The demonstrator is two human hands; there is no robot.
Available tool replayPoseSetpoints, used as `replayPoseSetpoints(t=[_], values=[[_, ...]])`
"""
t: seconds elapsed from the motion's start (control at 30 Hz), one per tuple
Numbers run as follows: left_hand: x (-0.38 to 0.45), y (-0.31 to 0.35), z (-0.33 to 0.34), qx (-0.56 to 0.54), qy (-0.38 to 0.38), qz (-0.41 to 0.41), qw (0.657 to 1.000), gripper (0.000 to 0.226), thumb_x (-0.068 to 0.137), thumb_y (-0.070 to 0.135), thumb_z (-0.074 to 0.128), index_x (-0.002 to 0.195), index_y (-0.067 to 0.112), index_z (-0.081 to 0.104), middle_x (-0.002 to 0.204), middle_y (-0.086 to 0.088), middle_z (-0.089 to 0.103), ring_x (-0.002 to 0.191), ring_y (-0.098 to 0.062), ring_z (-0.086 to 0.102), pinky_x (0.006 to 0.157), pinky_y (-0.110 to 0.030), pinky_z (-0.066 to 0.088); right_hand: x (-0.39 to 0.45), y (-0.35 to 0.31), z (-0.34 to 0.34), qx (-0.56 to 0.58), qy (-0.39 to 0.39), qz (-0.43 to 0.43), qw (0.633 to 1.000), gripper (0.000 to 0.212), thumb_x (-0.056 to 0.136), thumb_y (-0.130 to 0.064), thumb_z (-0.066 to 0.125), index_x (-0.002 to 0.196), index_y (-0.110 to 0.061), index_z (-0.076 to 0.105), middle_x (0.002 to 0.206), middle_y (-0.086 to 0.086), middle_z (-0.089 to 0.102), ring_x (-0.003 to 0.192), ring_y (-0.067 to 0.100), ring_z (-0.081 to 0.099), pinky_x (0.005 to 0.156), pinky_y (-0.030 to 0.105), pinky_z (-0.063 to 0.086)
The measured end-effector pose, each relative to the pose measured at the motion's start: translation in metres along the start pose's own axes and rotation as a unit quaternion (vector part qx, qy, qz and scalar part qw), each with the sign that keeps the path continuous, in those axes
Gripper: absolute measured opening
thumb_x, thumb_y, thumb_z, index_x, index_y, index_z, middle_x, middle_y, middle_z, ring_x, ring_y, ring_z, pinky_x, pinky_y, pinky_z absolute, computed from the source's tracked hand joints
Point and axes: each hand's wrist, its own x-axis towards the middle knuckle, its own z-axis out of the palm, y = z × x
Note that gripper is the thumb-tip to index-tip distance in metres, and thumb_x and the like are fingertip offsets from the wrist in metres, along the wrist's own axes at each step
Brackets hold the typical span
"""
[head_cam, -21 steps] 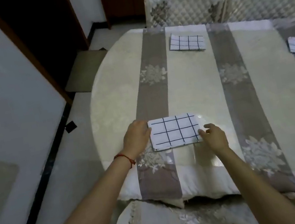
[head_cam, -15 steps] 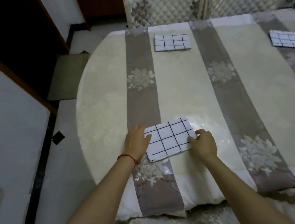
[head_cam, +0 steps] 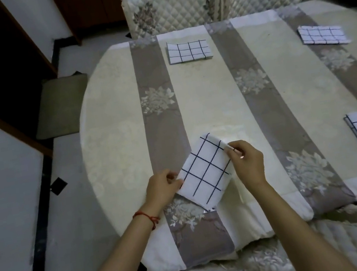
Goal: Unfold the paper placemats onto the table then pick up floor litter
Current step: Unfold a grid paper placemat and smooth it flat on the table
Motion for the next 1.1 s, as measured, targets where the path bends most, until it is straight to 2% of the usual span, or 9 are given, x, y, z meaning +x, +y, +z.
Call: replayPoseSetpoints(t=[0.1,0.23,0.3,0.4,0.53,0.63,0.77,0.9,1.1], values=[[-0.012,0.023,-0.014,-0.001,0.011,0.062,0.998,0.049,0.084,0.027,0.062,0.128,0.012,0.048,0.130,-0.009,0.051,0.118,-0.025,0.050,0.091,-0.025,0.038,-0.006,-0.026,-0.009,0.027,-0.043,-0.029,0.998,0.006,0.083,-0.015,0.064,0.083,-0.020,0.068,0.079,-0.020,0.064,0.074,-0.013,0.058,0.067,0.004,0.043],[-0.026,0.072,-0.038,0.015,0.050,0.231,0.972,0.056,0.084,0.027,0.062,0.134,0.019,0.040,0.144,0.000,0.039,0.134,-0.015,0.031,0.108,-0.025,0.023,-0.017,-0.057,-0.017,-0.001,-0.079,-0.109,0.991,0.007,0.082,-0.015,0.066,0.086,-0.014,0.071,0.076,-0.023,0.063,0.074,-0.013,0.058,0.068,0.003,0.041],[-0.033,0.091,-0.048,0.039,0.047,0.308,0.950,0.055,0.082,0.032,0.063,0.133,0.023,0.042,0.144,0.005,0.040,0.133,-0.007,0.028,0.108,-0.027,0.018,-0.024,-0.071,-0.023,-0.012,-0.094,-0.153,0.984,0.008,0.081,-0.013,0.067,0.087,-0.014,0.072,0.076,-0.026,0.062,0.074,-0.014,0.058,0.068,0.003,0.041],[-0.041,0.109,-0.062,0.055,-0.007,0.365,0.929,0.033,0.080,0.031,0.064,0.111,0.018,0.064,0.115,0.000,0.066,0.106,-0.005,0.055,0.093,-0.022,0.037,-0.035,-0.089,-0.036,0.019,-0.086,-0.180,0.980,0.010,0.079,-0.011,0.069,0.082,-0.020,0.072,0.067,-0.030,0.065,0.073,-0.009,0.061,0.066,0.004,0.040],[-0.052,0.117,-0.072,-0.008,-0.042,0.333,0.942,0.013,0.079,0.017,0.068,0.080,0.005,0.070,0.070,-0.017,0.066,0.064,-0.021,0.056,0.059,-0.025,0.038,-0.049,-0.101,-0.052,0.097,-0.056,-0.131,0.985,0.018,0.077,-0.015,0.071,0.079,-0.032,0.067,0.066,-0.018,0.067,0.063,0.003,0.059,0.062,0.020,0.046],[-0.057,0.115,-0.079,-0.111,-0.029,0.291,0.950,0.012,0.079,0.015,0.067,0.070,0.008,0.068,0.066,-0.022,0.062,0.060,-0.016,0.051,0.059,-0.028,0.039,-0.059,-0.095,-0.065,0.079,-0.090,-0.065,0.991,0.006,0.076,-0.021,0.072,0.079,-0.024,0.068,0.069,-0.006,0.068,0.069,0.012,0.064,0.066,0.033,0.052],[-0.058,0.105,-0.090,-0.203,0.023,0.245,0.948,0.025,0.081,0.011,0.065,0.059,0.024,0.063,0.053,0.009,0.061,0.054,-0.005,0.053,0.055,-0.019,0.044,-0.076,-0.083,-0.080,0.068,-0.113,0.002,0.991,0.008,0.075,-0.016,0.073,0.075,-0.009,0.070,0.072,0.004,0.071,0.070,0.012,0.066,0.069,0.037,0.054],[-0.061,0.096,-0.098,-0.261,0.065,0.226,0.936,0.019,0.081,0.011,0.064,0.063,0.014,0.061,0.063,-0.008,0.060,0.066,-0.017,0.053,0.062,-0.028,0.044,-0.085,-0.080,-0.083,0.152,-0.073,0.017,0.986,0.037,0.076,-0.005,0.069,0.047,-0.027,0.064,0.046,-0.014,0.064,0.051,-0.003,0.062,0.053,0.015,0.046],[-0.071,0.082,-0.102,-0.286,0.131,0.183,0.931,0.013,0.081,0.014,0.065,0.070,0.019,0.064,0.066,0.006,0.066,0.067,-0.010,0.059,0.068,-0.030,0.049,-0.083,-0.092,-0.072,0.205,-0.064,-0.003,0.977,0.017,0.081,-0.005,0.064,0.075,-0.019,0.071,0.065,-0.012,0.074,0.065,0.005,0.069,0.056,0.017,0.053]])
